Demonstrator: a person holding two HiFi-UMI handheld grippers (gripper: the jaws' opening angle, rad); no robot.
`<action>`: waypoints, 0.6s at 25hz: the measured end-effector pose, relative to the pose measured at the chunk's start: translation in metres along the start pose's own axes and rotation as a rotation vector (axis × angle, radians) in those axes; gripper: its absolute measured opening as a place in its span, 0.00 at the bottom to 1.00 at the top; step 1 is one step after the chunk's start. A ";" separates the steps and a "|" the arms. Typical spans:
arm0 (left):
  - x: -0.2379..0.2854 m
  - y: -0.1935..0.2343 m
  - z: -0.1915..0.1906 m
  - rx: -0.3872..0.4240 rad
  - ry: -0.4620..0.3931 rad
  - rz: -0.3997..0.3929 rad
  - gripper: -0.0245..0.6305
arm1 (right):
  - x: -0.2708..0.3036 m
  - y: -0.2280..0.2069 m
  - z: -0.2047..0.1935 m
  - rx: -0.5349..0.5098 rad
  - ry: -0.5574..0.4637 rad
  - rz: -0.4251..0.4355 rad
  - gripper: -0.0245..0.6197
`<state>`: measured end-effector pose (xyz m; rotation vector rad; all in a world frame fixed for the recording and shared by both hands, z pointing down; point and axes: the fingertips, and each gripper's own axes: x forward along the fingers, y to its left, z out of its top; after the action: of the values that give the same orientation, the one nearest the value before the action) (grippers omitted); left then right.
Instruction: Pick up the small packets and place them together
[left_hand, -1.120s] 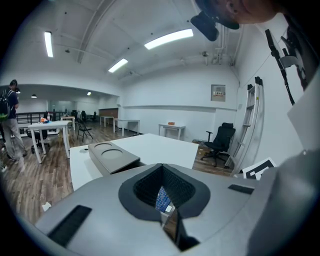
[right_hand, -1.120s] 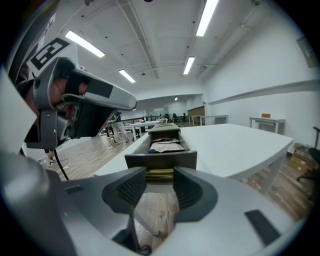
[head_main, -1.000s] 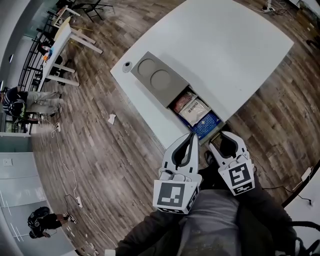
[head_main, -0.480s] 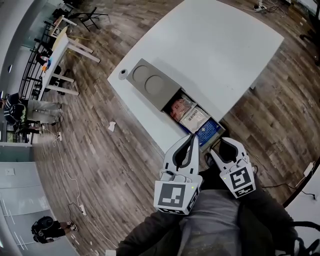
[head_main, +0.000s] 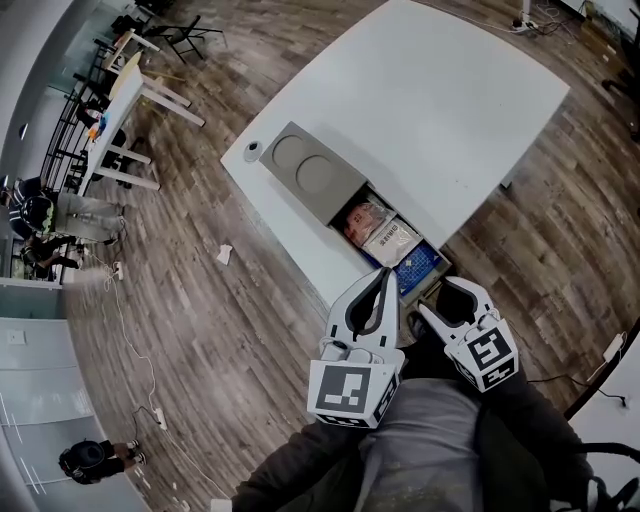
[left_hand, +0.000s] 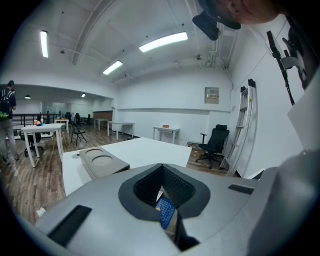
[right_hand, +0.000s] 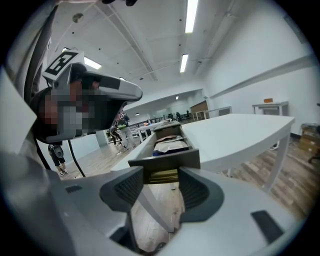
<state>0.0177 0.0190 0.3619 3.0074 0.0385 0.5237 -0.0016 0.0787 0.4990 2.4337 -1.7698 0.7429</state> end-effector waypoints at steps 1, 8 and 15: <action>0.001 -0.001 0.003 -0.002 -0.007 -0.001 0.04 | -0.003 -0.001 0.003 -0.007 0.003 0.004 0.37; 0.007 -0.002 0.033 -0.032 -0.081 -0.018 0.04 | -0.027 -0.013 0.053 -0.101 -0.037 -0.033 0.39; -0.005 0.032 0.076 -0.039 -0.188 0.054 0.04 | 0.001 -0.005 0.124 -0.272 -0.044 0.010 0.39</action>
<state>0.0389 -0.0198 0.2921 3.0115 -0.0650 0.2405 0.0466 0.0416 0.3903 2.2793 -1.7672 0.4184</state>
